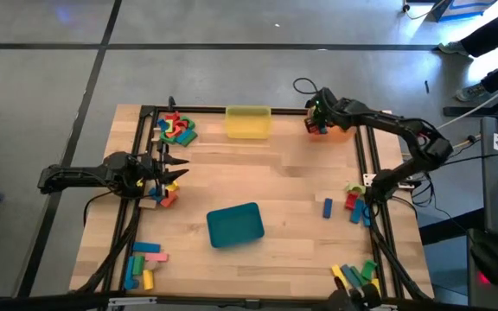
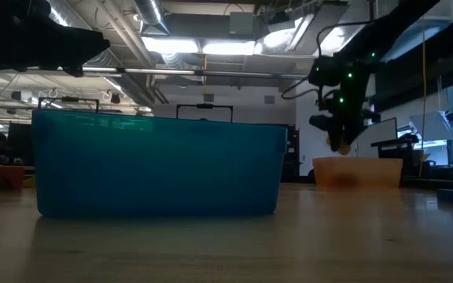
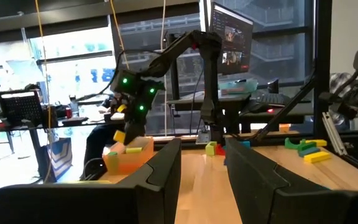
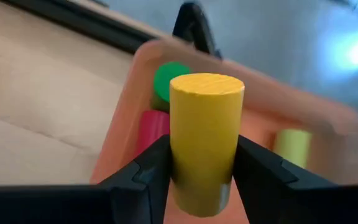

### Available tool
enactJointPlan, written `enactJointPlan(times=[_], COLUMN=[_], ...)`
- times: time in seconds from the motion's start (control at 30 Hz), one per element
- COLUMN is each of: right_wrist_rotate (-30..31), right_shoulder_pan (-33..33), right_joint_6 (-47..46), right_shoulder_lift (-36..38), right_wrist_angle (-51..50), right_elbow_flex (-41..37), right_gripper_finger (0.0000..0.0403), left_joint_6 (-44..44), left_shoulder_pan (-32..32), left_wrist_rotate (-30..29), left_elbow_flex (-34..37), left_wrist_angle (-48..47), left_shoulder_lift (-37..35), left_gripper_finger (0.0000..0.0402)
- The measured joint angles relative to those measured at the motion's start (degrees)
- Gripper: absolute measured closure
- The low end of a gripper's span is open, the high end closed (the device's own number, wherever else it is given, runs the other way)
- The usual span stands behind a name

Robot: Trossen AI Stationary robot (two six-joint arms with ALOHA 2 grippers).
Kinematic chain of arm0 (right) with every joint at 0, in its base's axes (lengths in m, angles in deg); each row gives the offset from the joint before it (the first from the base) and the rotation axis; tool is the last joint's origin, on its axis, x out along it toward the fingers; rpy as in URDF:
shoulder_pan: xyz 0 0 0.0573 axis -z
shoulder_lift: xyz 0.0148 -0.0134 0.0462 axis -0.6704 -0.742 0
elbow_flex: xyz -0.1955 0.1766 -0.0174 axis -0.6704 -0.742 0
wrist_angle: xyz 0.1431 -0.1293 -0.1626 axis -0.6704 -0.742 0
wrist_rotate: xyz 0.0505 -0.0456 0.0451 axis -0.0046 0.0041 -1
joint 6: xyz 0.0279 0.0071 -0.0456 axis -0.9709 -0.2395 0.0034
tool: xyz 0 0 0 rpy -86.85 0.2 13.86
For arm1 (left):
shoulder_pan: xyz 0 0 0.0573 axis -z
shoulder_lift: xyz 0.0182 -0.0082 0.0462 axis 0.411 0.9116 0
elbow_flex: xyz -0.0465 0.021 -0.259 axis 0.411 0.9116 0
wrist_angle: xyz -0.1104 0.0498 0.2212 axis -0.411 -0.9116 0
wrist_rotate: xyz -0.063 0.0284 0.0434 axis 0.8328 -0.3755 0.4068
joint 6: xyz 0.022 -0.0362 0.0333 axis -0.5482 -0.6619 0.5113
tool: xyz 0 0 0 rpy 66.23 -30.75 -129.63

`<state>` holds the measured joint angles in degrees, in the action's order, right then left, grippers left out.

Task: Sort blocks by size
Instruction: Put the yellow cylindrical block into the orange bin, then put the brown cylindrical block into the orange bin

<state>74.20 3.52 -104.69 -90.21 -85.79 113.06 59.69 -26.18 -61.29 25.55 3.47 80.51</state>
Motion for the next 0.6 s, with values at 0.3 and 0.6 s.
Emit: enactJointPlan(times=[0.3,0.6], right_wrist_rotate=[-4.56,-5.90], right_shoulder_pan=[0.16,-10.98], right_joint_6=[0.19,2.62], right_shoulder_lift=[-1.31,10.55], right_wrist_angle=[1.30,1.18], right_elbow_flex=[0.18,0.57], right_gripper_finger=[0.0185,0.0139], left_joint_6=[1.10,1.33], left_shoulder_pan=[-0.02,-0.02], left_wrist_rotate=[-0.02,-4.01], left_elbow_flex=[0.00,-0.08], left_wrist_angle=[0.02,-6.32], left_shoulder_lift=[0.00,0.00], left_gripper_finger=[0.0290,0.0290])
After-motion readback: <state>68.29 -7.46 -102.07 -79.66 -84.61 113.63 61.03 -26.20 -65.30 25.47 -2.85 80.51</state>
